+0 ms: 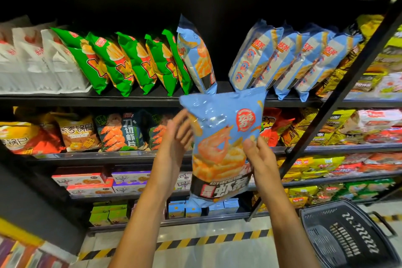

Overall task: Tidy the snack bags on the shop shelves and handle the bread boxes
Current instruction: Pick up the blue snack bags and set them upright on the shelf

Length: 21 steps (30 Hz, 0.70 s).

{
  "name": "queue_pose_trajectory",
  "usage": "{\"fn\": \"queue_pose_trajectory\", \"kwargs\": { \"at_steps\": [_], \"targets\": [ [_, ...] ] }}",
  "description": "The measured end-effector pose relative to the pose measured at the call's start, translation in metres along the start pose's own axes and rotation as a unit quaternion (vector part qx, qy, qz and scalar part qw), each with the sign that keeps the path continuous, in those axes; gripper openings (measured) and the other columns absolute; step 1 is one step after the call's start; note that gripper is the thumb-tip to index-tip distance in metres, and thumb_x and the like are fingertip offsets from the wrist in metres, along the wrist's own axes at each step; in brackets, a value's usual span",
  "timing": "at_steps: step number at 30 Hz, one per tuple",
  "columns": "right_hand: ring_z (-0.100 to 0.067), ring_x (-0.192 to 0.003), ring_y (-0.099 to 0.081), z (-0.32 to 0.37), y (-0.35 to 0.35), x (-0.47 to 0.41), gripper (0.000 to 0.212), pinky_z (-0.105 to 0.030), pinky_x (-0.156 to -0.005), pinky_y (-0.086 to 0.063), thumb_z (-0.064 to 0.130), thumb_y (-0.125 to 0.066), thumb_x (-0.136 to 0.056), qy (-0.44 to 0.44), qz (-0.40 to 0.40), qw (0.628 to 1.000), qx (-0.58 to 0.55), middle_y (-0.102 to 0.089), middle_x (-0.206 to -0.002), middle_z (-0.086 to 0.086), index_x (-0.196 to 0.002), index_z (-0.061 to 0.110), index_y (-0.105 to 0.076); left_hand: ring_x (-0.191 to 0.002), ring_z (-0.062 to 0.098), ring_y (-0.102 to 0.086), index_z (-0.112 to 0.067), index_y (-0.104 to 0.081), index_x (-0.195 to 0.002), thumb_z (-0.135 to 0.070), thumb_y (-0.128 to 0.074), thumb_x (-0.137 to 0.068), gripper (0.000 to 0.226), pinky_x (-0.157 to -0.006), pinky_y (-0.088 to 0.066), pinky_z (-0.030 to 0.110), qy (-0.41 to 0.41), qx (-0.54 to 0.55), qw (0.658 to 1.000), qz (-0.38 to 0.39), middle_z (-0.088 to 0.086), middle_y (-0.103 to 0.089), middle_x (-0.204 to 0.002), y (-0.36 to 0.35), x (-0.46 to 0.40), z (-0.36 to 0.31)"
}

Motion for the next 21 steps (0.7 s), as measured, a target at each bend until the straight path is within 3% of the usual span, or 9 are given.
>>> {"fn": "queue_pose_trajectory", "kwargs": {
  "at_steps": [3, 5, 7, 10, 14, 16, 19, 21],
  "targets": [
    [-0.019, -0.133, -0.061, -0.013, 0.0, -0.006, 0.086, -0.047, -0.116, -0.043, 0.079, -0.068, -0.079, -0.078, -0.056, 0.995, -0.033, -0.067, -0.14, 0.003, -0.144, 0.025, -0.059, -0.135, 0.017, -0.057, -0.017, -0.056, -0.143, -0.066, -0.03, -0.096, 0.072, -0.114, -0.039, 0.042, 0.078, -0.039, 0.995, 0.039, -0.003, -0.065, -0.141, 0.0, 0.013, 0.026],
    [-0.018, -0.13, -0.063, -0.019, -0.006, -0.011, 0.087, -0.044, -0.115, -0.045, 0.085, -0.064, -0.074, -0.111, -0.048, 0.992, -0.036, -0.069, -0.136, 0.004, -0.139, 0.027, -0.064, -0.137, 0.013, -0.055, -0.024, -0.058, -0.139, -0.062, -0.026, -0.094, 0.067, -0.113, -0.039, 0.038, 0.092, -0.045, 0.994, 0.05, -0.007, -0.064, -0.143, -0.002, 0.02, 0.037],
    [-0.016, -0.124, -0.066, -0.021, -0.012, -0.016, 0.076, -0.038, -0.108, -0.051, 0.081, -0.058, -0.075, -0.132, -0.033, 0.99, -0.037, -0.073, -0.128, 0.005, -0.129, 0.028, -0.068, -0.138, 0.008, -0.053, -0.029, -0.059, -0.136, -0.066, -0.029, -0.094, 0.064, -0.115, -0.038, 0.036, 0.095, -0.054, 0.993, 0.039, -0.011, -0.063, -0.142, -0.002, 0.023, 0.039],
    [-0.017, -0.117, -0.071, -0.022, -0.015, -0.019, 0.064, -0.042, -0.107, -0.051, 0.071, -0.052, -0.081, -0.15, -0.026, 0.987, -0.051, -0.076, -0.122, 0.002, -0.124, 0.029, -0.07, -0.141, 0.013, -0.051, -0.032, -0.057, -0.141, -0.085, -0.042, -0.086, 0.078, -0.117, -0.036, 0.039, 0.09, -0.087, 0.991, 0.044, -0.007, -0.06, -0.147, 0.0, 0.022, 0.037],
    [-0.018, -0.112, -0.073, -0.023, -0.019, -0.018, 0.061, -0.044, -0.106, -0.051, 0.067, -0.048, -0.085, -0.165, -0.034, 0.985, -0.047, -0.078, -0.118, -0.001, -0.123, 0.025, -0.07, -0.132, 0.007, -0.058, -0.039, -0.062, -0.133, -0.066, -0.024, -0.1, 0.058, -0.107, -0.044, 0.029, 0.076, -0.108, 0.991, 0.033, -0.013, -0.066, -0.138, 0.005, 0.021, 0.039],
    [-0.016, -0.115, -0.072, -0.022, -0.019, -0.017, 0.059, -0.044, -0.108, -0.05, 0.068, -0.048, -0.086, -0.159, -0.039, 0.986, -0.038, -0.077, -0.12, 0.002, -0.124, 0.028, -0.07, -0.131, 0.007, -0.059, -0.037, -0.062, -0.136, -0.062, -0.025, -0.105, 0.055, -0.105, -0.045, 0.027, 0.073, -0.118, 0.99, 0.027, -0.01, -0.066, -0.139, 0.009, 0.021, 0.04],
    [-0.007, -0.124, -0.064, -0.016, -0.017, -0.015, 0.065, -0.038, -0.112, -0.047, 0.071, -0.046, -0.088, -0.126, -0.045, 0.991, 0.005, -0.07, -0.132, 0.013, -0.138, 0.034, -0.062, -0.14, 0.006, -0.048, -0.045, -0.055, -0.144, -0.076, -0.03, -0.095, 0.063, -0.12, -0.034, 0.042, 0.095, -0.145, 0.984, 0.032, -0.014, -0.055, -0.15, 0.01, 0.022, 0.041],
    [0.007, -0.12, -0.061, -0.009, -0.017, -0.014, 0.053, -0.027, -0.107, -0.046, 0.069, -0.045, -0.09, -0.089, -0.047, 0.994, 0.034, -0.067, -0.128, 0.026, -0.135, 0.044, -0.059, -0.15, 0.009, -0.035, -0.053, -0.048, -0.146, -0.087, -0.039, -0.087, 0.069, -0.125, -0.026, 0.048, 0.093, -0.154, 0.982, 0.049, -0.019, -0.045, -0.157, 0.01, 0.021, 0.042]
  ]
}}
Point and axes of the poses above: each hand's wrist, its own x-axis away from the middle knuckle, its own y-axis out of the back of the hand, z = x × y, the point moved 5 cm from there along -x, towards the middle knuckle
